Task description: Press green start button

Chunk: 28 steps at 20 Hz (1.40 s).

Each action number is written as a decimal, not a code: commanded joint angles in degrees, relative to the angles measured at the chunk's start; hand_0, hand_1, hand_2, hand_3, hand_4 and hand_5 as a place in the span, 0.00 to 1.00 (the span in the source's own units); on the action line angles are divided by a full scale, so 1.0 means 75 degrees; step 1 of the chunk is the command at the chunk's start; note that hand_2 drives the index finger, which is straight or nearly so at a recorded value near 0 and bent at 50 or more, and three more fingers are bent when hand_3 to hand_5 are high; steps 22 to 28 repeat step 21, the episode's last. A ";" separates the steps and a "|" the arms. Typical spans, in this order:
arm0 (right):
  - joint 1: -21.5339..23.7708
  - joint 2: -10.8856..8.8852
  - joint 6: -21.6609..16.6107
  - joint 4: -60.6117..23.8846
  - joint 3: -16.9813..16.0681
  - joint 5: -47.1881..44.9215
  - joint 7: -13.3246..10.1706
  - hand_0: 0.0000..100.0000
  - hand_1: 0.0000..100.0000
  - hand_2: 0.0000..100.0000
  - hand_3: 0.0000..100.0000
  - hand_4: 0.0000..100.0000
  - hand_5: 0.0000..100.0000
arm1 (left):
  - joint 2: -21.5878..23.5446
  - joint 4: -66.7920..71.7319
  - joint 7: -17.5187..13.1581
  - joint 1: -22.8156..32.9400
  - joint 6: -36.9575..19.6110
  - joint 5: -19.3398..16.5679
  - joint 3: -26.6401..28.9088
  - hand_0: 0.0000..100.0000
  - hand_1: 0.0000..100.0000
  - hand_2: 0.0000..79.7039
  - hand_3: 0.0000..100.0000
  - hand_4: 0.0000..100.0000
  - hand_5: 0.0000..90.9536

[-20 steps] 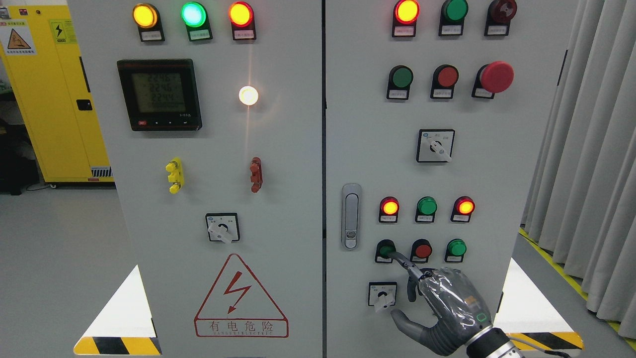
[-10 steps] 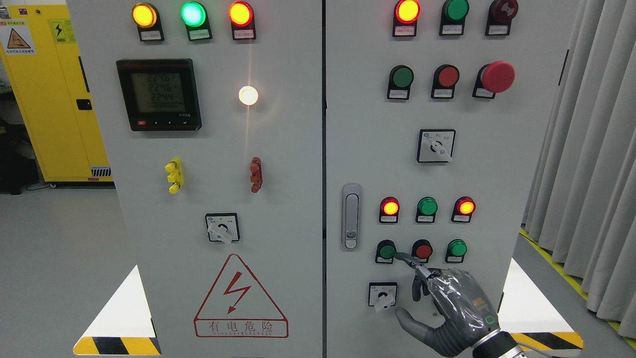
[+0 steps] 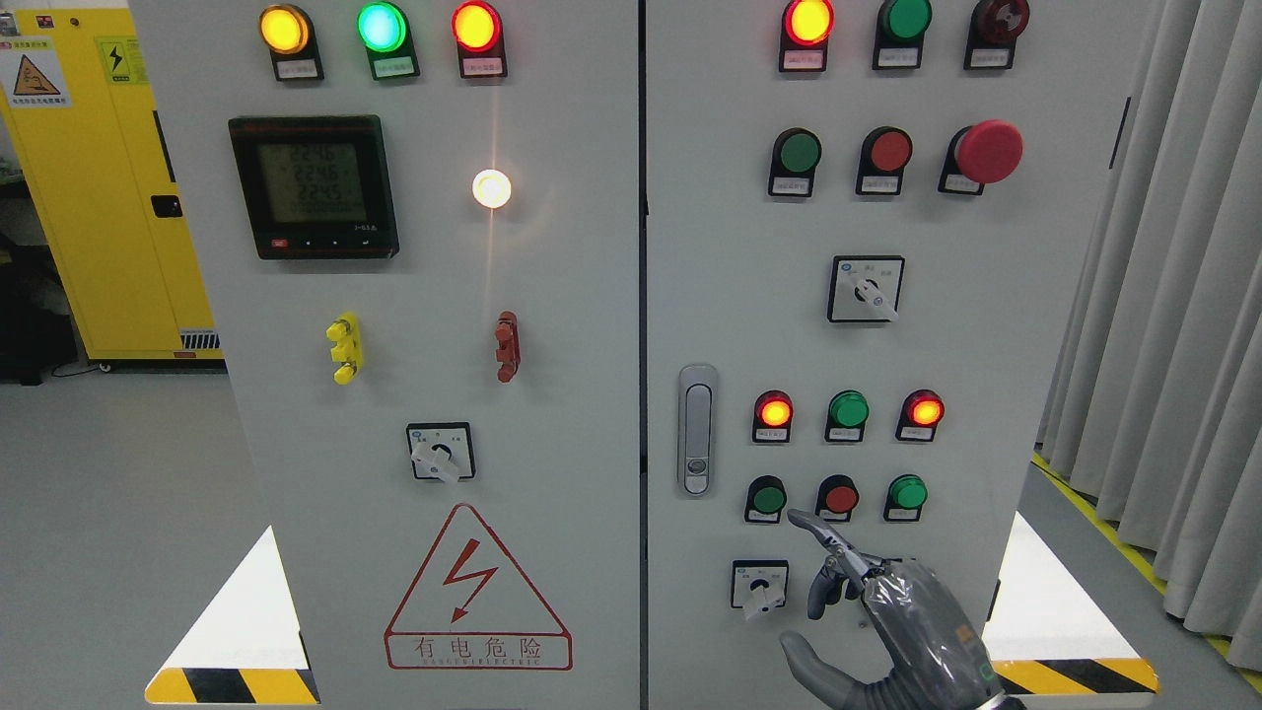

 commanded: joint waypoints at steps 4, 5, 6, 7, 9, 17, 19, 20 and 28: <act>0.1130 0.0025 0.0046 -0.0900 0.0231 -0.3107 0.0419 0.42 0.58 0.00 0.15 0.18 0.10 | 0.0000 -0.0211 -0.0001 -0.0246 0.0001 0.0000 -0.0003 0.12 0.56 0.00 0.00 0.00 0.00; 0.1271 0.0025 0.0046 -0.0936 0.0231 -0.3366 0.0607 0.41 0.54 0.00 0.08 0.11 0.03 | 0.0000 -0.0211 -0.0001 -0.0258 0.0001 0.0000 0.0008 0.12 0.56 0.00 0.00 0.00 0.00; 0.1365 0.0025 0.0046 -0.0948 0.0231 -0.3554 0.0771 0.39 0.51 0.00 0.01 0.05 0.00 | 0.0000 -0.0211 -0.0001 -0.0258 0.0001 0.0000 -0.0003 0.12 0.56 0.00 0.00 0.00 0.00; 0.1436 0.0025 0.0058 -0.0983 0.0231 -0.3695 0.0877 0.37 0.50 0.00 0.01 0.05 0.00 | 0.0000 -0.0211 -0.0001 -0.0258 0.0001 0.0000 -0.0003 0.12 0.56 0.00 0.00 0.00 0.00; 0.1553 0.0025 0.0058 -0.0983 0.0336 -0.3860 0.0901 0.34 0.48 0.00 0.00 0.03 0.00 | 0.0000 -0.0211 -0.0001 -0.0258 0.0001 0.0000 -0.0003 0.12 0.56 0.00 0.00 0.00 0.00; 0.1706 0.0025 0.0175 -0.0983 0.0396 -0.4294 0.0913 0.32 0.46 0.00 0.00 0.02 0.00 | 0.0000 -0.0211 -0.0001 -0.0258 0.0001 0.0000 -0.0003 0.12 0.56 0.00 0.00 0.00 0.00; 0.1729 0.0025 0.0187 -0.0983 0.0396 -0.4306 0.0913 0.31 0.47 0.00 0.00 0.03 0.00 | 0.0000 -0.0211 -0.0001 -0.0258 0.0001 0.0000 0.0008 0.12 0.56 0.00 0.00 0.00 0.00; 0.1741 0.0025 0.0187 -0.0983 0.0396 -0.4306 0.0913 0.31 0.47 0.00 0.00 0.03 0.00 | 0.0000 -0.0211 -0.0001 -0.0258 0.0001 0.0000 0.0008 0.12 0.56 0.00 0.00 0.00 0.00; 0.1764 0.0025 0.0187 -0.0983 0.0396 -0.4352 0.0913 0.31 0.47 0.00 0.00 0.03 0.00 | 0.0000 -0.0211 -0.0001 -0.0258 0.0001 0.0000 -0.0003 0.12 0.56 0.00 0.00 0.00 0.00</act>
